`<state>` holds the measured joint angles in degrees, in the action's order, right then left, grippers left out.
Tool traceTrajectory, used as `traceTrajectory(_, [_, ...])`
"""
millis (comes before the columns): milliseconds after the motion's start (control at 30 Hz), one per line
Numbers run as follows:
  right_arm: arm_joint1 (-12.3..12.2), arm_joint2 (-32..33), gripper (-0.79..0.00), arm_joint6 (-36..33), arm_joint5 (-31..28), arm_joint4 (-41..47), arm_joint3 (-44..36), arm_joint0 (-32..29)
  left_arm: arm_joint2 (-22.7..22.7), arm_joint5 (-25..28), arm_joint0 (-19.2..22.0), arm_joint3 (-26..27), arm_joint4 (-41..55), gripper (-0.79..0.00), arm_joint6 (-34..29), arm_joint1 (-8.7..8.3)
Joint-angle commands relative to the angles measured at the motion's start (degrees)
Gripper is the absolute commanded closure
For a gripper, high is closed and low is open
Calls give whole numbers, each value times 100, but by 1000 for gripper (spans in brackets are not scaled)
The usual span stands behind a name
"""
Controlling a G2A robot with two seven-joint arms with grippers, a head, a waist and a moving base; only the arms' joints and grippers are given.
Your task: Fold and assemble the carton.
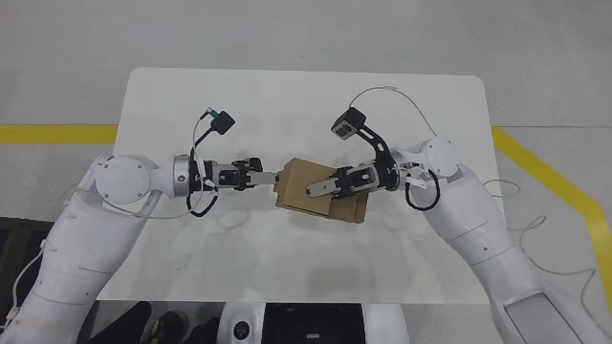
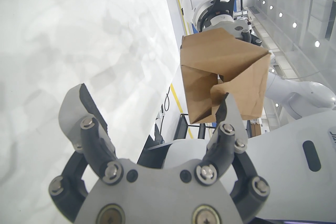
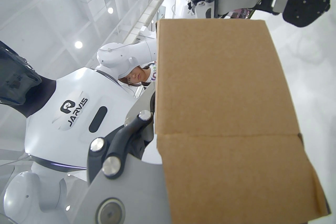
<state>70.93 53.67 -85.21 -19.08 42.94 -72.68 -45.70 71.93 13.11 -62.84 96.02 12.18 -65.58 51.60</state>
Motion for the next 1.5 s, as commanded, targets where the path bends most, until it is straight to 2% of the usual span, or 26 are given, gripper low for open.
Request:
traceTrajectory(0, [9, -27, 0, -7, 8, 13, -14, 5, -23, 1, 8, -11, 65, -785, -35, 4])
traceTrajectory(633, [200, -430, 0, 62, -62, 166, 61, 204, -174, 45, 89, 52, 278, -785, -78, 32])
traceTrajectory(967, [149, -334, 0, -40, 41, -179, 413, 158, 187, 103, 46, -226, -188, -785, 154, -40])
traceTrajectory(1200, [195, -571, 0, 119, 238, -747, 839, 264, 530, 677, -21, -199, -567, -785, 559, -89])
traceTrajectory(1467, [406, -1032, 0, 549, 167, -1196, 1433, 575, 773, 1327, -217, -118, -1265, -785, 1085, -129])
